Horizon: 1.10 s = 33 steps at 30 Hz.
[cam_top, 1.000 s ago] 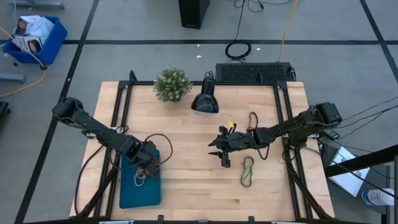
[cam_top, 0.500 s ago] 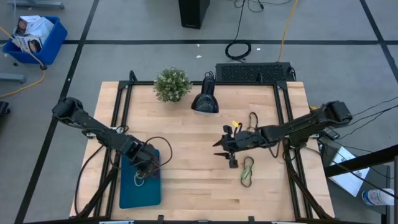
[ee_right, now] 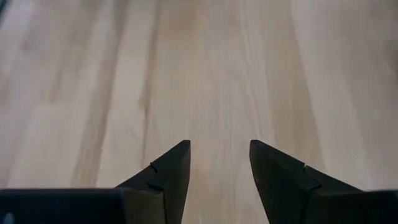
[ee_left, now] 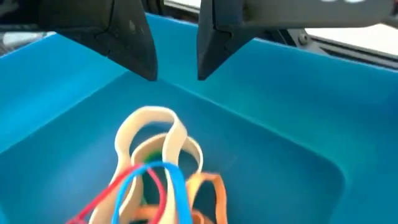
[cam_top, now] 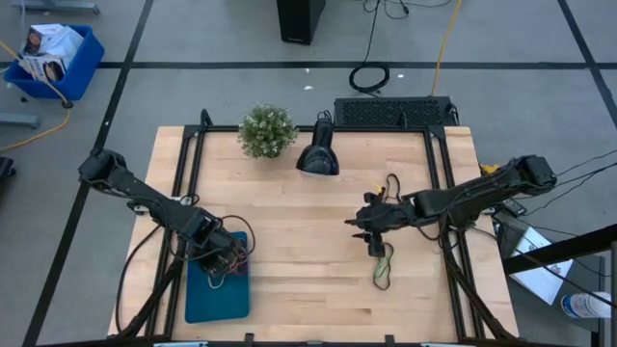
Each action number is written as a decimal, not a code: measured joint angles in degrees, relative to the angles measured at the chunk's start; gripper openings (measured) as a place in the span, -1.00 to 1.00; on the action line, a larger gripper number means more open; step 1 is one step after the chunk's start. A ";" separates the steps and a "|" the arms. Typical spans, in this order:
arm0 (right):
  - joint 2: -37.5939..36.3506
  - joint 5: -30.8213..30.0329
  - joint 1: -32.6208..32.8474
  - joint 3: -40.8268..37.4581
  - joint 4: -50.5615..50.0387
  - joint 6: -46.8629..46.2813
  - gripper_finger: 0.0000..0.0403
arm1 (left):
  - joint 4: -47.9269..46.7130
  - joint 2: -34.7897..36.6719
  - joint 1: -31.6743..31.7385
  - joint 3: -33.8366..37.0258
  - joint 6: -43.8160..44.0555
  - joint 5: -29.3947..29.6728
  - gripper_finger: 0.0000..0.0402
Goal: Pick and place rubber bands into bin
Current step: Put the bottom black rubber band into the blue bin
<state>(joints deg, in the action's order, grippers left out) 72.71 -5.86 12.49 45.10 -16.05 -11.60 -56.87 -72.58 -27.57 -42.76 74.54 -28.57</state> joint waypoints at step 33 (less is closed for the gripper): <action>1.14 8.76 1.25 0.02 -28.50 -29.75 -0.24 | 28.77 -0.02 0.00 0.00 -29.33 12.33 -0.40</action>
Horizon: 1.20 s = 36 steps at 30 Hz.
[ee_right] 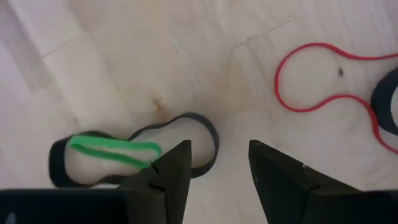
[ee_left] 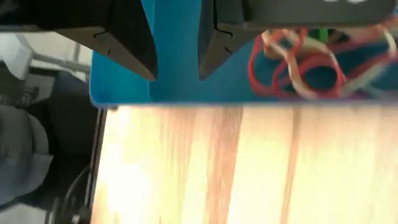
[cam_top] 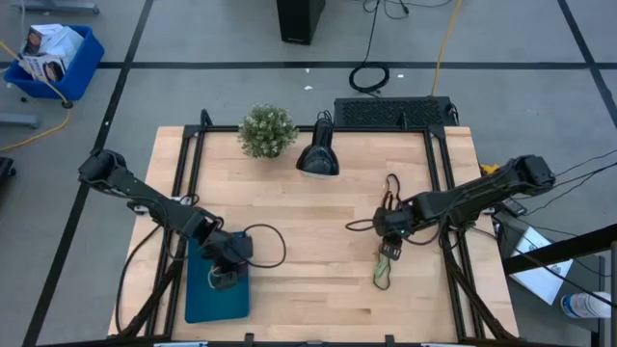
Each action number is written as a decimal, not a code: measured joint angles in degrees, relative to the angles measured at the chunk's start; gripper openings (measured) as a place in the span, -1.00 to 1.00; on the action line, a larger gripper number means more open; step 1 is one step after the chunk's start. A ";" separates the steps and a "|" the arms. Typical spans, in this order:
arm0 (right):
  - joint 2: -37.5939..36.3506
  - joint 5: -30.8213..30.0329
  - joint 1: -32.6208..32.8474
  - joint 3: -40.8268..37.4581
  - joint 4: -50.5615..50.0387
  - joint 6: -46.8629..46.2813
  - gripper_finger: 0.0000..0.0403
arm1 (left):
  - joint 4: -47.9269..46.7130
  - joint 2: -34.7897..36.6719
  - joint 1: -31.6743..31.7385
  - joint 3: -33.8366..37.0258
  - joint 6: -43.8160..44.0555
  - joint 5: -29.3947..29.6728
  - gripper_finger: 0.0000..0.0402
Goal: Pick and place rubber bands into bin
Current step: Put the bottom black rubber band into the blue bin
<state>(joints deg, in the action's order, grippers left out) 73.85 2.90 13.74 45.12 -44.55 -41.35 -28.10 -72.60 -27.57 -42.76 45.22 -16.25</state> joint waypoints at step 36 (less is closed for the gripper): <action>13.37 -2.68 5.14 0.11 4.70 3.97 -0.95 | 4.60 0.00 0.00 0.00 -5.18 4.61 -0.40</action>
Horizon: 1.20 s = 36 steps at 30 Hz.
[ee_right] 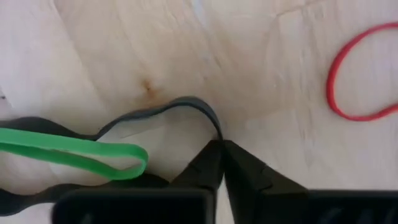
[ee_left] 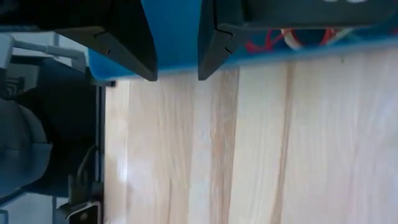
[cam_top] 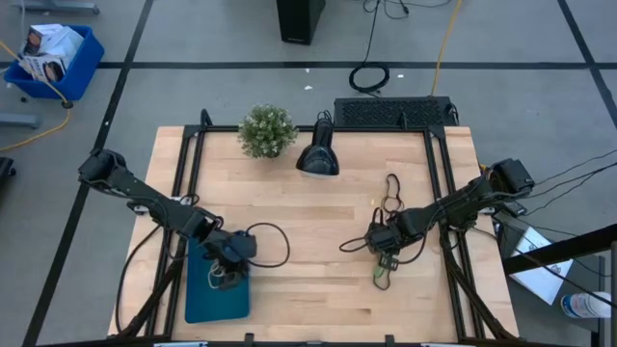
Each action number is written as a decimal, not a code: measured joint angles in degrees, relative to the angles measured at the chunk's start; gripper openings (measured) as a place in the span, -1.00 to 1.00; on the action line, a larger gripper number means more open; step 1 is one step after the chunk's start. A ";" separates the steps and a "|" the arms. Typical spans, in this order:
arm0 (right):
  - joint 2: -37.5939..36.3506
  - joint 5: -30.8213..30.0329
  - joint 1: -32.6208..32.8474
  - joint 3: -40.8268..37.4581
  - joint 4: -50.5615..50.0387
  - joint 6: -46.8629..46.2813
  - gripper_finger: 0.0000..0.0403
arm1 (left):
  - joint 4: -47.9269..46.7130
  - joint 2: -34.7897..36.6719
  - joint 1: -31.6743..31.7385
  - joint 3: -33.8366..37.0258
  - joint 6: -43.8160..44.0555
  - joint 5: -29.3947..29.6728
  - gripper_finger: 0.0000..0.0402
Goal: Pick and place rubber bands into bin
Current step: Put the bottom black rubber band into the blue bin
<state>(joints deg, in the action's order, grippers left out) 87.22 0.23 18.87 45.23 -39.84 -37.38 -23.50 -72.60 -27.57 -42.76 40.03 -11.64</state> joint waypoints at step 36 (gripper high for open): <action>-14.19 -10.73 -0.15 -0.17 38.32 21.66 -1.00 | 26.02 -0.02 3.61 -0.02 -12.43 22.80 -0.40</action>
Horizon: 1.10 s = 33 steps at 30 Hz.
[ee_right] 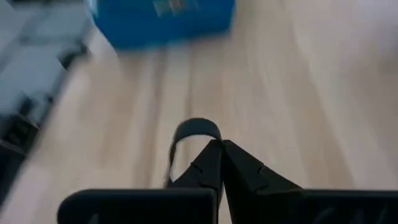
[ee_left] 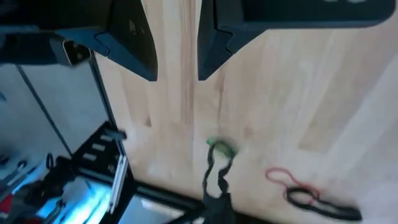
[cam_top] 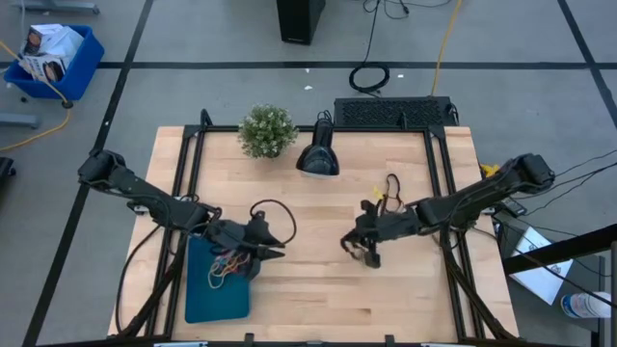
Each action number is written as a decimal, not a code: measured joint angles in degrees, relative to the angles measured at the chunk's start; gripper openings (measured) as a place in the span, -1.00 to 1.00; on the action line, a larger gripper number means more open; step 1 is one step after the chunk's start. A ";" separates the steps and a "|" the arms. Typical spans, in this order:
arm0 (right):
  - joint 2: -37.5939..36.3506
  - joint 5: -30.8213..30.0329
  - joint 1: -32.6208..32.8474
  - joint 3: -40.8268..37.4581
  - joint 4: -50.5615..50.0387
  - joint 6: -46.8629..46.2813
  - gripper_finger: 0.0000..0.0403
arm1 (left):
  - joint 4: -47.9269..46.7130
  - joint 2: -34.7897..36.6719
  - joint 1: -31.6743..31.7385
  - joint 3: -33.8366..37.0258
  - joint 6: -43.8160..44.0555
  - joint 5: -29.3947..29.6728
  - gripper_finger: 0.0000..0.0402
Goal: Pick and place rubber bands into bin
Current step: Put the bottom black rubber band into the blue bin
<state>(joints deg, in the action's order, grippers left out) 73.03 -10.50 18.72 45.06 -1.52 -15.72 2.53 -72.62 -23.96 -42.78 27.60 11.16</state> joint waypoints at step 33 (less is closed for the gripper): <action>13.29 0.00 -3.82 0.11 49.40 21.17 -1.00 | 27.50 -10.78 4.38 -0.02 -22.18 1.51 -0.40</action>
<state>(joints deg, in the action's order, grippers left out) 86.32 -10.50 14.90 45.17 47.88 5.45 30.02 -83.40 -19.58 -42.81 5.42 12.67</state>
